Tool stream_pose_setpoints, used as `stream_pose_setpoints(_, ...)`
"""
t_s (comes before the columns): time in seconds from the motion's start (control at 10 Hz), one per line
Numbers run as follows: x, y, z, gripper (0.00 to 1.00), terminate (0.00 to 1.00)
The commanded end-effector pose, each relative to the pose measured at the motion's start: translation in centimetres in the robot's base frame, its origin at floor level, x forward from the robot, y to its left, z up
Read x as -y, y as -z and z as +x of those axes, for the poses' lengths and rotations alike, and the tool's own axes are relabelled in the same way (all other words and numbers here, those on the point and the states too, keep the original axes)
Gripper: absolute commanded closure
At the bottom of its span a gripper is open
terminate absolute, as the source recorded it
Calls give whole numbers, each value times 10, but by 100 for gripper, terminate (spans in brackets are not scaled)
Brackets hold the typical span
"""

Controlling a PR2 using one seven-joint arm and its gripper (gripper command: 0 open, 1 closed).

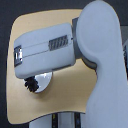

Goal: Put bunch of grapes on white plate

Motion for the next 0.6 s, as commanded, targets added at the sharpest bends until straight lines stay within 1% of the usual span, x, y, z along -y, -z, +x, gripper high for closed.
stream_pose_setpoints(0.0,-29,32,8,100,0)
stream_pose_setpoints(0.3,-30,42,21,100,0)
stream_pose_setpoints(0.5,-25,45,19,100,0)
